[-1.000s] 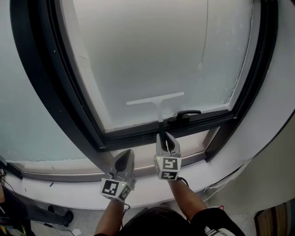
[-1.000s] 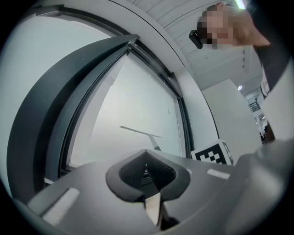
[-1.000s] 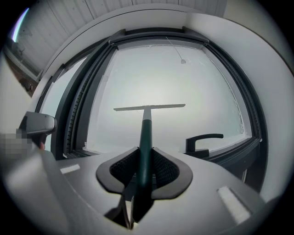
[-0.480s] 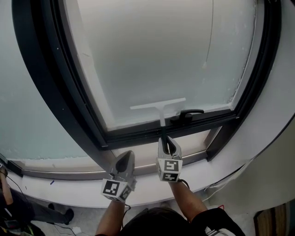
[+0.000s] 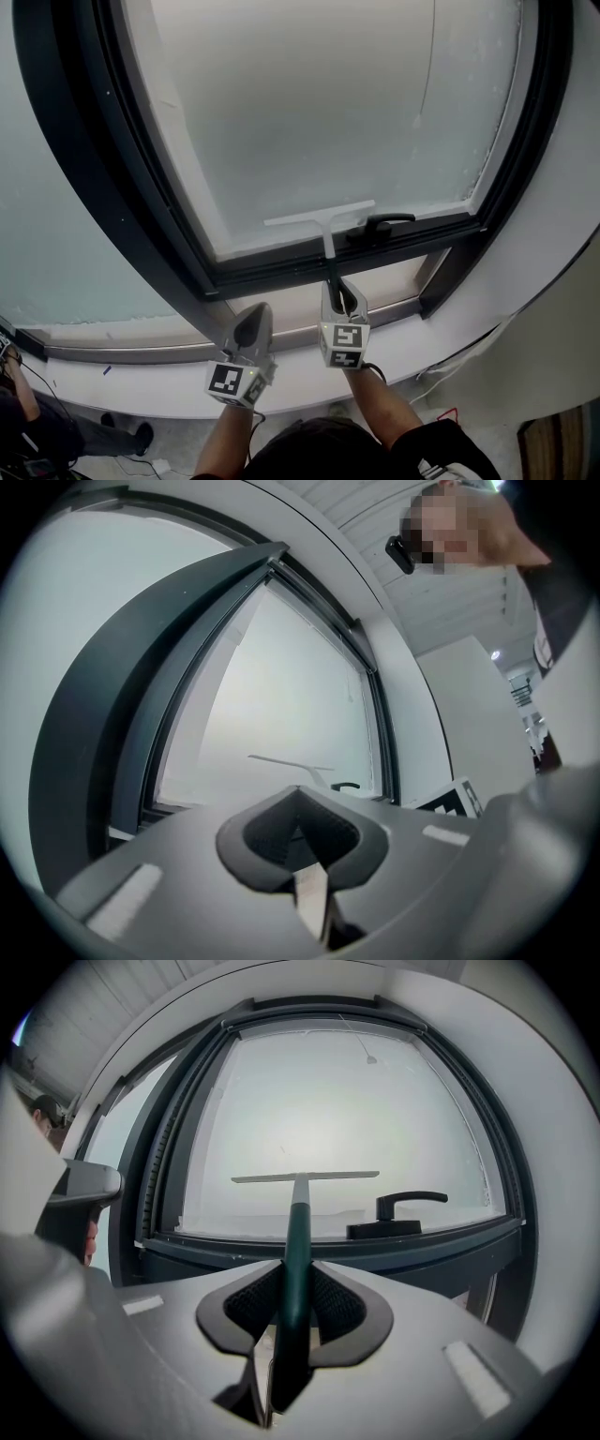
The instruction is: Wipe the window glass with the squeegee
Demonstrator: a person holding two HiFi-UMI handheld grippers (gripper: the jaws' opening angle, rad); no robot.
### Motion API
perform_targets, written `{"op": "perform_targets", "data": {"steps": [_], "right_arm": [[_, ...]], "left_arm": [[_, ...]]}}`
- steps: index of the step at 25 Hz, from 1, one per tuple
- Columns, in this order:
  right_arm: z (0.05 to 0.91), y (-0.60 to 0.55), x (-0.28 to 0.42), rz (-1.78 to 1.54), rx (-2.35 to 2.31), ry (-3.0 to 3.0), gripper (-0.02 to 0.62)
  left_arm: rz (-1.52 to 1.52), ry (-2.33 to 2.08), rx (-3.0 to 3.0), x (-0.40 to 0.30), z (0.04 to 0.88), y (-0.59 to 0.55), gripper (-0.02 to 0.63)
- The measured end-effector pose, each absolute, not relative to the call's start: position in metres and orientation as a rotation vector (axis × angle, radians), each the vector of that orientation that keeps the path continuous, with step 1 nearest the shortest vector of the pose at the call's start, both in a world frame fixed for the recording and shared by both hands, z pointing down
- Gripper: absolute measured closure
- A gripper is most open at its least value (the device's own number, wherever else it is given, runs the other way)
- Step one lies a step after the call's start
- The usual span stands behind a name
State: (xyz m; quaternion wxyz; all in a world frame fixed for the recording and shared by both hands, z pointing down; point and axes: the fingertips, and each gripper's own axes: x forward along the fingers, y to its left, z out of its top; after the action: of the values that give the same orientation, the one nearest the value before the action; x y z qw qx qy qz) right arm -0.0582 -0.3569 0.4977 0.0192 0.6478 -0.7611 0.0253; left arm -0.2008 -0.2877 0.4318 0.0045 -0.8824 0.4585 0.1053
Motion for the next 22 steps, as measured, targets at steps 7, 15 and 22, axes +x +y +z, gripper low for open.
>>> {"op": "perform_targets", "data": {"steps": [7,15,22], "right_arm": [[0.509,-0.355,-0.062,0.141,1.995,-2.352,0.500],[0.516,-0.352,-0.063,0.168,1.971,-2.333,0.500],[0.509,-0.346,-0.064,0.173,1.997,-2.336,0.500]], "left_arm": [[0.319,1.413,-2.774,-0.197,0.434,-0.287,0.607],[0.304,1.398,-2.761,-0.195,0.434,-0.285,0.607],[0.323,1.399,-2.779,-0.203,0.437,-0.279,0.607]]}}
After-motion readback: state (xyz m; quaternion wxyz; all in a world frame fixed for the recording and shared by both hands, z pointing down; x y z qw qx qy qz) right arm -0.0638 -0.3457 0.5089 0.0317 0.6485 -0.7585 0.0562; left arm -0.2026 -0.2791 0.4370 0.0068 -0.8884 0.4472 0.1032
